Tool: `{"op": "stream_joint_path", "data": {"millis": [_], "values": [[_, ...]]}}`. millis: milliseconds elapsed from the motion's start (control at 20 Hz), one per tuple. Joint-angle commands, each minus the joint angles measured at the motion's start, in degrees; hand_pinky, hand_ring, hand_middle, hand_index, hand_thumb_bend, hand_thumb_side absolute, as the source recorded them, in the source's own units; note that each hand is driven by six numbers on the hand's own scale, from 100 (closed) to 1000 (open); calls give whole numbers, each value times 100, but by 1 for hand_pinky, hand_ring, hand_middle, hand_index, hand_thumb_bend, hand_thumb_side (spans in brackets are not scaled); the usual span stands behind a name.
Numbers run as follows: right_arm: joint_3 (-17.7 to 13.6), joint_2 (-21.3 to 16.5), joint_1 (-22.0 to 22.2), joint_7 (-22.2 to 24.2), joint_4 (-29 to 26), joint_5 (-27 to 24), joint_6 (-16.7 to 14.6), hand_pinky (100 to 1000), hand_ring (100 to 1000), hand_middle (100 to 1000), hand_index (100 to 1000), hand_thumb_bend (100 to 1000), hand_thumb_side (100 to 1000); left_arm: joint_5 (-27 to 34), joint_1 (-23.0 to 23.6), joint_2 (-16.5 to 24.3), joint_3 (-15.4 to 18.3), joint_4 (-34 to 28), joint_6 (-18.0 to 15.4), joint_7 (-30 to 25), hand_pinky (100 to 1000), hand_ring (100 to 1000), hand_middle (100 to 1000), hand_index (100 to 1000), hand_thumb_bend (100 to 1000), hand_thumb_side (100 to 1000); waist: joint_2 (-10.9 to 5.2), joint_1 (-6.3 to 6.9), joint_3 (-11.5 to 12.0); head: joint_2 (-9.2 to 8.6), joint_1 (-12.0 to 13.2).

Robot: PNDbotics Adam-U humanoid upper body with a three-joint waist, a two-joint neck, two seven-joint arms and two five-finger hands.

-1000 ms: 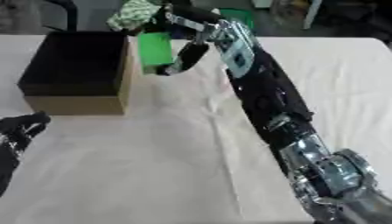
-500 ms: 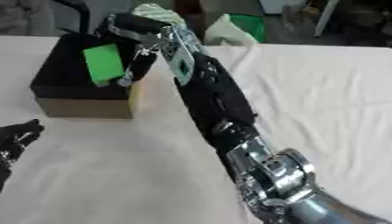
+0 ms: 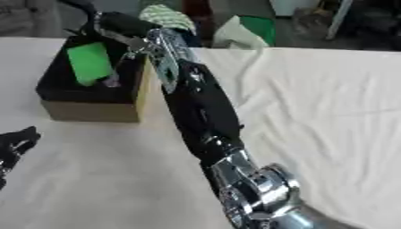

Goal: Pick up objects on the table and place them in the box.

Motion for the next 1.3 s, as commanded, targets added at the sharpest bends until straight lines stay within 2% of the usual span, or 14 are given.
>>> {"op": "stream_joint_path", "data": {"millis": [50,150,250,500,750,950,1100,1150,1300], "values": [[-21,6,-99,-262,-45,397,72,830,767,864,910,492,208,17,-77,29,2,-104,-17,-23,1000,986,708,745,100,832,-74,47,3,-64,-17],[-11,6,-93,-292,12,569,25,864,826,951,951,544,269,17,-79,27,3,-104,-17,-24,1000,986,708,745,100,831,-75,47,-1,-64,-18],[-14,8,-88,-277,61,716,10,872,847,980,965,585,292,20,-80,27,3,-104,-16,-24,1000,986,708,745,100,831,-81,46,-3,-65,-18],[-41,-8,-92,-341,92,853,51,871,848,988,968,604,293,22,-66,26,13,-99,-13,-18,1000,986,707,745,100,831,-102,40,-21,-64,-6],[-44,-68,-98,-487,139,707,96,863,832,978,963,596,261,18,-32,19,29,-86,-7,-5,1000,985,707,745,100,832,-136,40,-86,-54,22],[-1,-212,-105,-511,177,249,83,858,810,953,944,579,209,11,4,19,50,-77,-9,13,1000,985,707,745,100,832,-162,54,-203,-32,62],[13,-409,-80,-563,119,-314,119,840,754,896,921,550,101,6,32,18,75,-72,-13,35,1000,985,706,745,100,831,-183,69,-315,-9,108],[18,-482,-60,-590,98,-550,162,839,746,889,919,547,100,2,42,20,84,-70,-15,44,1000,985,706,744,100,831,-190,71,-350,2,119],[73,-749,42,-693,-5,-1308,315,831,707,859,905,466,100,-9,69,21,113,-64,-18,73,1000,985,705,744,100,832,-202,78,-463,23,175]]}}
